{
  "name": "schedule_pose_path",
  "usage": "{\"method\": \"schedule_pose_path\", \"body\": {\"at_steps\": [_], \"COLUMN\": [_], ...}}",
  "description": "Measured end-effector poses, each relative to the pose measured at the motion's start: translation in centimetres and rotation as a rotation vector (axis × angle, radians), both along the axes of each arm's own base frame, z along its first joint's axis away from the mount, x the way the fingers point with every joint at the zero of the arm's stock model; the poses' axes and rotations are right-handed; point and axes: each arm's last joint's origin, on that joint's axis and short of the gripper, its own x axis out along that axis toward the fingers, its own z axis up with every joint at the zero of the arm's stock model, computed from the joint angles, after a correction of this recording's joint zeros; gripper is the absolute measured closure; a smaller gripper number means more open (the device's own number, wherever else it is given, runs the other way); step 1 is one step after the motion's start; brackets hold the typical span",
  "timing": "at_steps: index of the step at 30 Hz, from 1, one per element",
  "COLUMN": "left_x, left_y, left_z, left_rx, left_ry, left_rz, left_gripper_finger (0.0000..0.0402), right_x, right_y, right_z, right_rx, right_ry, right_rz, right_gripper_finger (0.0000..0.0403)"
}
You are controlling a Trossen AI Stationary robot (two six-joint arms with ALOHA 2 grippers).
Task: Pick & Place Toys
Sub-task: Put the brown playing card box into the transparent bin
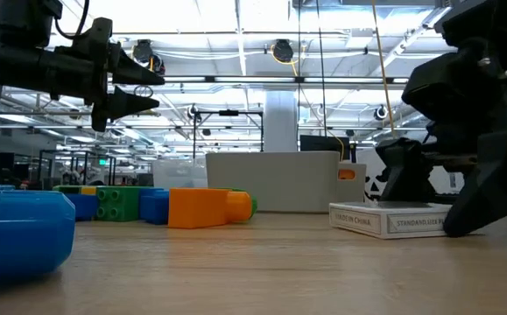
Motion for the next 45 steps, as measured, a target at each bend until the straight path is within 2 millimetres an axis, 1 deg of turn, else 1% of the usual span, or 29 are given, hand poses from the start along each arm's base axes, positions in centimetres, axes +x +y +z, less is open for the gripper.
{"method": "schedule_pose_path", "body": {"at_steps": [4,7,9,12,15,17,21,26,29,34,38,41,45], "left_x": [0.0,0.0,0.2,0.7,2.0,3.2,6.6,11.2,13.8,17.2,18.8,19.1,19.1], "left_y": [0.0,0.0,-0.1,-0.4,-1.3,-2.2,-4.2,-6.0,-6.7,-7.2,-7.0,-6.8,-6.8], "left_z": [0.0,0.1,0.4,1.6,2.9,3.7,5.3,6.4,6.4,6.1,6.1,6.1,6.0], "left_rx": [-0.064,-0.107,-0.126,-0.129,-0.080,-0.015,0.092,0.185,0.228,0.286,0.284,0.273,0.266], "left_ry": [-0.031,-0.058,-0.076,-0.111,-0.108,-0.081,-0.038,0.014,0.093,0.190,0.197,0.191,0.200], "left_rz": [-0.001,-0.004,-0.020,-0.071,-0.141,-0.197,-0.262,-0.292,-0.300,-0.302,-0.272,-0.253,-0.233], "left_gripper_finger": [0.0155,0.0156,0.0155,0.0155,0.0155,0.0155,0.0155,0.0156,0.0156,0.0155,0.0155,0.0155,0.0155], "right_x": [-0.2,0.1,0.4,0.9,1.7,2.1,2.6,2.6,2.5,2.3,2.1,1.9,1.8], "right_y": [0.0,0.2,0.4,0.7,1.0,1.0,0.9,0.8,0.9,1.3,1.5,1.6,1.9], "right_z": [1.2,3.0,4.4,6.3,8.4,9.4,10.8,11.7,11.8,11.9,12.0,12.1,12.1], "right_rx": [-0.033,-0.081,-0.168,-0.353,-0.562,-0.703,-0.890,-1.043,-1.060,-1.088,-1.102,-1.114,-1.117], "right_ry": [-0.045,-0.126,-0.196,-0.268,-0.344,-0.363,-0.377,-0.376,-0.374,-0.374,-0.366,-0.364,-0.368], "right_rz": [0.014,0.017,-0.004,-0.039,-0.124,-0.179,-0.266,-0.355,-0.367,-0.367,-0.395,-0.409,-0.398], "right_gripper_finger": [0.0137,0.0137,0.0137,0.0137,0.0137,0.0137,0.0137,0.0137,0.0136,0.0136,0.0136,0.0136,0.0135]}}
